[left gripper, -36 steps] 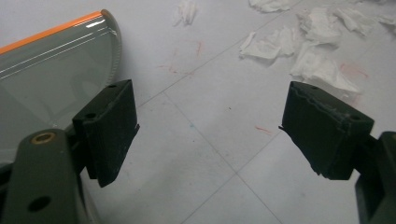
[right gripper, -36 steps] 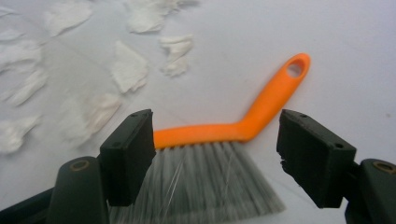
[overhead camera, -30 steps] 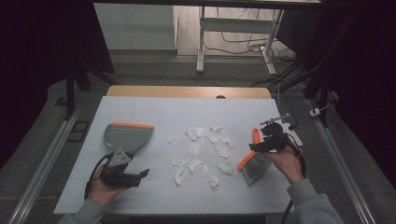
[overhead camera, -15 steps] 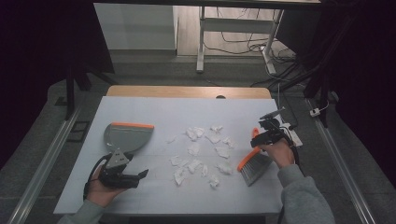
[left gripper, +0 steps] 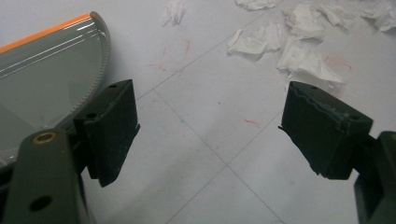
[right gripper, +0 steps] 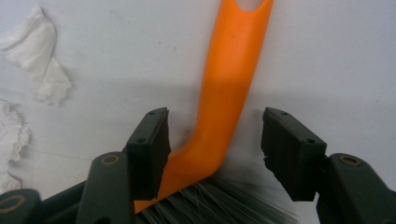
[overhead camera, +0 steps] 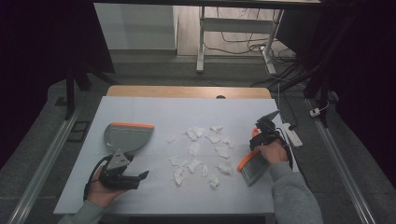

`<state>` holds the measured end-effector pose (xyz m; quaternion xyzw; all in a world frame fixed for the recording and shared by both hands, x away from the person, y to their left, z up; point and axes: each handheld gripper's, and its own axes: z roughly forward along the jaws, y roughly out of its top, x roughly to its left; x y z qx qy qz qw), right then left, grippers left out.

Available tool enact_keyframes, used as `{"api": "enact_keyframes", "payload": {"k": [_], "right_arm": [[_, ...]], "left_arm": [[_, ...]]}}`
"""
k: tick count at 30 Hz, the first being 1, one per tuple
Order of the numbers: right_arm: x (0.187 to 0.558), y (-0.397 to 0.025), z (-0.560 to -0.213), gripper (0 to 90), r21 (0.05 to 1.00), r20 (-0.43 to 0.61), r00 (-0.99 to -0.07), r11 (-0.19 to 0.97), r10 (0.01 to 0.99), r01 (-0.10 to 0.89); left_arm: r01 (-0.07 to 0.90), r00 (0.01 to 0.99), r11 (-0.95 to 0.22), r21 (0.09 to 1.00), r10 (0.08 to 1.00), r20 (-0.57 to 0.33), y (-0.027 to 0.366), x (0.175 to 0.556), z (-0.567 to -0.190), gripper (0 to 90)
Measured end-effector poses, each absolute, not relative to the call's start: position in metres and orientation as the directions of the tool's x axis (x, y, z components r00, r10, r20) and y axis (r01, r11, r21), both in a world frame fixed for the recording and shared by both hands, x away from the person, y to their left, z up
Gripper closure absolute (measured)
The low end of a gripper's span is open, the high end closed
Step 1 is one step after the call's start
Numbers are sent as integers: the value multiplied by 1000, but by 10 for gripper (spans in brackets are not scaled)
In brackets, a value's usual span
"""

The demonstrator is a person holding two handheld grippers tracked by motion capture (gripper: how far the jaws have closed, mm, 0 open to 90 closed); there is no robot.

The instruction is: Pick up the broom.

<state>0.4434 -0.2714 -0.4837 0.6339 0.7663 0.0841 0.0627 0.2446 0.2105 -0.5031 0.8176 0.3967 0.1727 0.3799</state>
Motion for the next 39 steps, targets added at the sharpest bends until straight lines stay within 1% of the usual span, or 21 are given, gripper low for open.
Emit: {"api": "enact_keyframes", "payload": {"k": [1,2,4,5,6,8,9,14,16,21,24,30,32,33,34,35,36,39], "right_arm": [[444,-271,-485,461,203,9,-190,184,982,962],[444,-271,-485,461,203,9,-190,184,982,962],[444,-270,-486,496,196,24,-168,160,986,967],[444,-269,-486,539,196,17,-148,142,989,970],[444,-269,-486,539,196,17,-148,142,989,970],[443,-266,-487,567,201,-7,-130,128,992,971],[442,-263,-487,604,201,-28,-111,115,993,973],[442,-258,-487,644,201,-67,-80,92,995,975],[442,-254,-488,697,207,-79,-78,93,994,974],[438,-249,-489,703,230,-112,-77,102,991,968],[436,-250,-489,706,244,-108,-79,103,991,964],[435,-255,-489,709,255,-94,-158,177,983,951],[434,-259,-488,709,258,-66,-180,191,981,947],[434,-264,-488,710,258,-35,-210,212,977,943],[434,-264,-488,710,258,-35,-210,212,977,943],[432,-269,-486,709,258,2,-237,228,972,939],[432,-269,-486,709,258,2,-237,228,972,939],[428,-277,-482,709,286,54,-269,243,962,927]], "left_arm": [[517,626,-398,758,779,-19,210,245,-503,195],[518,626,-398,757,779,-18,210,245,-503,195],[517,626,-398,758,780,-18,211,244,-503,195],[516,626,-397,759,780,-18,211,244,-503,195],[515,625,-396,760,780,-16,211,244,-503,195],[513,626,-396,762,780,-17,211,243,-502,195],[512,627,-397,762,779,-17,211,243,-502,195],[508,630,-399,763,776,-13,211,241,-502,195],[506,631,-399,764,776,-13,212,240,-502,195],[503,632,-401,766,775,-9,212,239,-501,195],[502,632,-401,767,775,-8,211,239,-501,195],[507,629,-398,764,778,-12,212,240,-502,195],[511,626,-397,763,780,-14,212,241,-503,195],[512,626,-397,762,780,-14,212,241,-503,195],[513,626,-399,760,779,-14,212,241,-503,195],[515,625,-398,759,780,-16,211,242,-504,195],[517,625,-399,758,781,-15,211,242,-504,195],[520,624,-400,755,781,-16,211,243,-505,195]]}}
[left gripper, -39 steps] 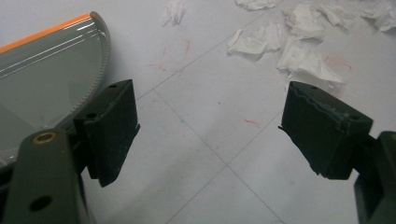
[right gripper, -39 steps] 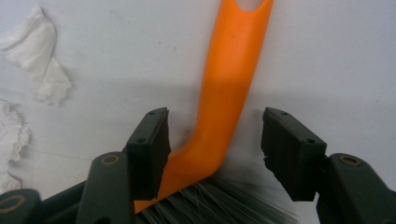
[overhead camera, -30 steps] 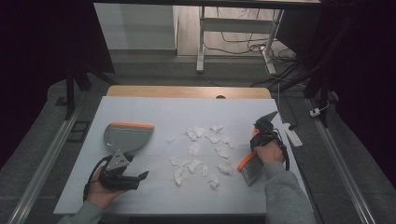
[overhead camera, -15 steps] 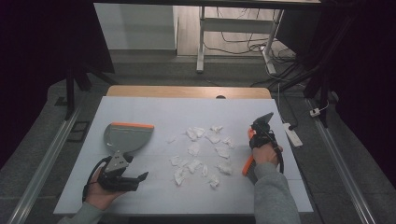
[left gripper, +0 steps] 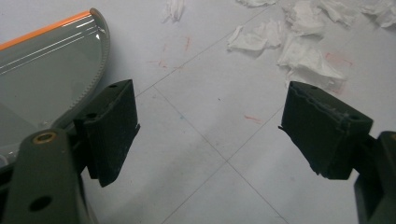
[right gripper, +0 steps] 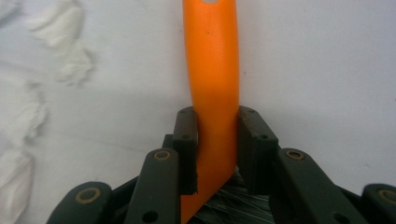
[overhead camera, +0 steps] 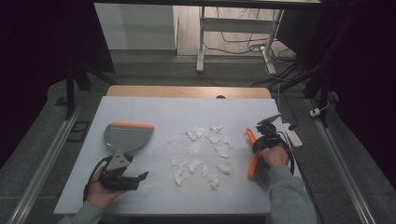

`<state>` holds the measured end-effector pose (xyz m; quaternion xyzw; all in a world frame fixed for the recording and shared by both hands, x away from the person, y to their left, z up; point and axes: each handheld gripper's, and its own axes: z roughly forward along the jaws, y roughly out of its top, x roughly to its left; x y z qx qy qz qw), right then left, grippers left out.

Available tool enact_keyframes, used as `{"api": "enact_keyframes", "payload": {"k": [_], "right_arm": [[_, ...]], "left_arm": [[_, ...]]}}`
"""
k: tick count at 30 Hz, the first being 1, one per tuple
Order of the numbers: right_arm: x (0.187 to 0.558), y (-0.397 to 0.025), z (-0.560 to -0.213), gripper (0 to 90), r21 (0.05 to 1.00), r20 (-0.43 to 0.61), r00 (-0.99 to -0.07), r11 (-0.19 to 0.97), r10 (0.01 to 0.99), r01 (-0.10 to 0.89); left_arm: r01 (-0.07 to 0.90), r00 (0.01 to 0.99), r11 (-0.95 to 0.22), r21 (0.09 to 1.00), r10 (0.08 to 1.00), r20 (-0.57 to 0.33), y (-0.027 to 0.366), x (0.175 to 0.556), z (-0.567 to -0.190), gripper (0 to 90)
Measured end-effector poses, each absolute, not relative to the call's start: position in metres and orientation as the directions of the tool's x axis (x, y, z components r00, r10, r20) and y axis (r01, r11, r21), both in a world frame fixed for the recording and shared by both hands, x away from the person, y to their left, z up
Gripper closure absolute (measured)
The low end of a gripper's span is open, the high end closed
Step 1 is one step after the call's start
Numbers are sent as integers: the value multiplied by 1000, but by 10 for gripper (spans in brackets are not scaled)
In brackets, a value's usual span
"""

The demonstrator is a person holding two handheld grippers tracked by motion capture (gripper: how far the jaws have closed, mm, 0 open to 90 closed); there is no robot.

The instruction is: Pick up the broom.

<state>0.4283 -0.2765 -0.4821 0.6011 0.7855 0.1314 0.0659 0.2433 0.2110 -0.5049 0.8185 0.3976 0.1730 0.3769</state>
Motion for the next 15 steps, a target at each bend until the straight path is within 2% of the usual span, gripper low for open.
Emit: {"api": "enact_keyframes", "payload": {"k": [4,5,7,10,15], "right_arm": [[421,-287,-473,710,334,134,-301,243,944,911],[416,-294,-468,710,364,182,-311,230,933,902],[414,-299,-464,710,385,198,-315,222,928,896],[405,-312,-454,710,435,295,-328,180,897,882],[391,-325,-436,710,538,345,-363,135,866,832]], "left_arm": [[522,622,-400,753,783,-17,210,244,-506,195],[523,622,-400,753,783,-17,210,244,-506,195],[525,620,-399,752,784,-16,210,244,-506,195],[527,619,-399,750,785,-18,210,246,-506,196],[530,622,-406,745,783,-15,206,248,-507,197]]}}
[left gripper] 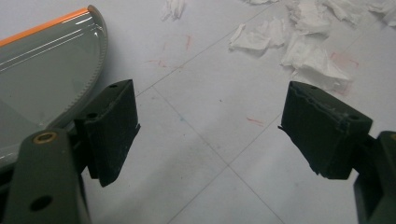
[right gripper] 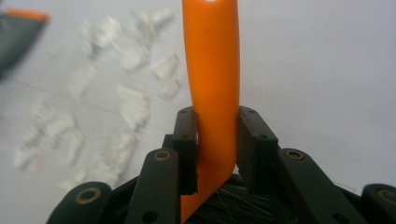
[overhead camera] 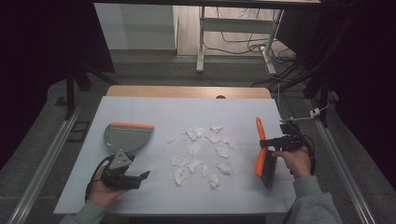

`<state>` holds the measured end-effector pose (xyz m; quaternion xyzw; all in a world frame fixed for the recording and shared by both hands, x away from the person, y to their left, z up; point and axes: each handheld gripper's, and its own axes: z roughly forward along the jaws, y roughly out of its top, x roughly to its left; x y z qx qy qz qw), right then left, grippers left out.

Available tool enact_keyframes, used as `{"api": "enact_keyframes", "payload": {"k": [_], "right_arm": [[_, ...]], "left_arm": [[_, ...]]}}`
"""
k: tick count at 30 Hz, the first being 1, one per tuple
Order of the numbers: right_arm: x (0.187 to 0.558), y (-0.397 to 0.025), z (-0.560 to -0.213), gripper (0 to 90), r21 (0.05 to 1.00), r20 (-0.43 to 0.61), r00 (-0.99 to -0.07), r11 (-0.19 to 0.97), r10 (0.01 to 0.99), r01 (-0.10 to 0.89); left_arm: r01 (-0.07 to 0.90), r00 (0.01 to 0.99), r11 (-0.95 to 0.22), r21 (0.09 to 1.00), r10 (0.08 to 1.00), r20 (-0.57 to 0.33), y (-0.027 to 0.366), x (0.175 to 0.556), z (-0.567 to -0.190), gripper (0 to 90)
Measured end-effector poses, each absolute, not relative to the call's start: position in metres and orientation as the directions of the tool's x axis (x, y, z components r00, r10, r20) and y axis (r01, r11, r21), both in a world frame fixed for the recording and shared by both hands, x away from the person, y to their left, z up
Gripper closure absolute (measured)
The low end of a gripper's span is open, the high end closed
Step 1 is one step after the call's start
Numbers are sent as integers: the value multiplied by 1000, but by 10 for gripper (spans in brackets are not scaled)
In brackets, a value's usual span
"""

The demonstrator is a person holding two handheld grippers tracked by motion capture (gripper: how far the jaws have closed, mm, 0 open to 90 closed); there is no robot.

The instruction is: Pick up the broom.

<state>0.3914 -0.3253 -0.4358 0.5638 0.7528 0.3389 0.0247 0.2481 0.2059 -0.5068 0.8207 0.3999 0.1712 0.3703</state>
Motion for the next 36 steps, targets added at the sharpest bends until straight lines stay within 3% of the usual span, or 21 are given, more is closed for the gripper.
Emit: {"api": "enact_keyframes", "payload": {"k": [14,24,36], "right_arm": [[380,-314,-422,709,668,477,-477,49,739,743],[374,-290,-416,709,738,500,-552,5,667,675],[372,-263,-420,709,787,508,-564,-83,651,612]], "left_arm": [[535,616,-407,740,788,-12,194,254,-505,197],[524,617,-400,752,787,-11,182,258,-496,198],[476,662,-406,780,750,-13,144,265,-482,204]]}}
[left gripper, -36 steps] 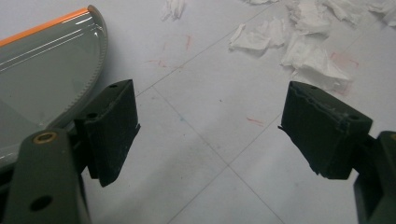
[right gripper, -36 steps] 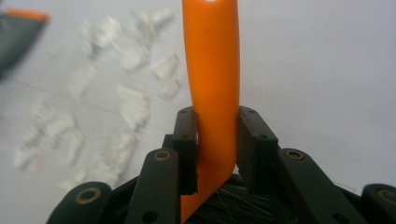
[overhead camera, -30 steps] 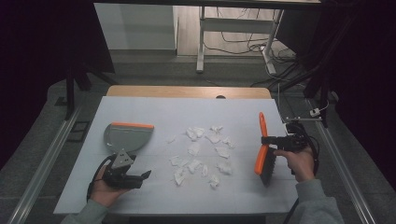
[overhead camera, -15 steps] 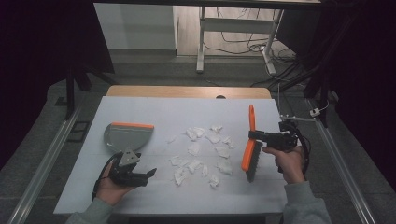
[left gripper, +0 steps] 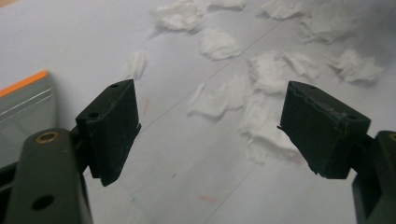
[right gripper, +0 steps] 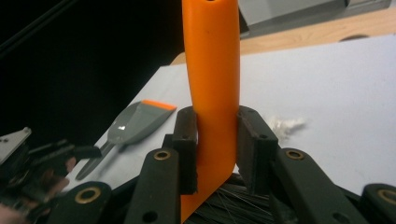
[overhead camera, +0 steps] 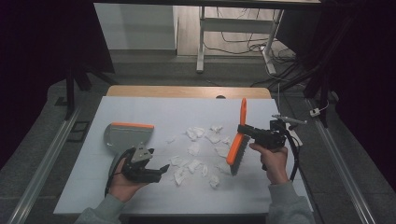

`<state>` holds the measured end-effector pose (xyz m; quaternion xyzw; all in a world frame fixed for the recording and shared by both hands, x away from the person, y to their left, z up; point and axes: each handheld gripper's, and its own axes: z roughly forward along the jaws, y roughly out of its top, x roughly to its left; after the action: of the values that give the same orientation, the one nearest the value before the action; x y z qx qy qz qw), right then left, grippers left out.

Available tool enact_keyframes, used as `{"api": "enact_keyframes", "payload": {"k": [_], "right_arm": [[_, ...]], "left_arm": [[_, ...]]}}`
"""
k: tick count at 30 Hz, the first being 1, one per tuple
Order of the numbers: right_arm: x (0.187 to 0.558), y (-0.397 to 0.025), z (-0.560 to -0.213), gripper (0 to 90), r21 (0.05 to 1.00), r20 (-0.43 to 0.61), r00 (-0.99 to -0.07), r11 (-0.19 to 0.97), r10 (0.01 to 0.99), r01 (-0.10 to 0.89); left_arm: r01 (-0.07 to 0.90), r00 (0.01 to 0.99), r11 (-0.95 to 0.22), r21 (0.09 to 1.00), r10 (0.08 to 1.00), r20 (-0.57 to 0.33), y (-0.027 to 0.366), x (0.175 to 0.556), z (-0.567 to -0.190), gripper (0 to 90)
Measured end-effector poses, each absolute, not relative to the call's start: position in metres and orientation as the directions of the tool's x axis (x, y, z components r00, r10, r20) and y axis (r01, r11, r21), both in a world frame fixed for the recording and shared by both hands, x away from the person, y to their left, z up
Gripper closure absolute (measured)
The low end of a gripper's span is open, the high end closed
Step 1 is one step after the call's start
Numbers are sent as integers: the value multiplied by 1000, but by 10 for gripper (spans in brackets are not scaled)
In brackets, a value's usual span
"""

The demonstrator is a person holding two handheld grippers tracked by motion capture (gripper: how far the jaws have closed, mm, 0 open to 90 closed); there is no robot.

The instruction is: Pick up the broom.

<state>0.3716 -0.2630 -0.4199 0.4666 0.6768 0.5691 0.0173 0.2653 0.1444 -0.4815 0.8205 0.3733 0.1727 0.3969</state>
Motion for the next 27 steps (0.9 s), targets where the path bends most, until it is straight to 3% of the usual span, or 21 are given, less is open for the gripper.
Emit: {"api": "enact_keyframes", "payload": {"k": [17,27], "right_arm": [[364,-225,-432,708,803,508,-568,-118,648,584],[355,-204,-434,708,825,499,-579,-147,645,546]], "left_arm": [[399,777,-441,804,628,-41,69,272,-470,208],[387,789,-428,817,613,-53,48,276,-472,215]]}}
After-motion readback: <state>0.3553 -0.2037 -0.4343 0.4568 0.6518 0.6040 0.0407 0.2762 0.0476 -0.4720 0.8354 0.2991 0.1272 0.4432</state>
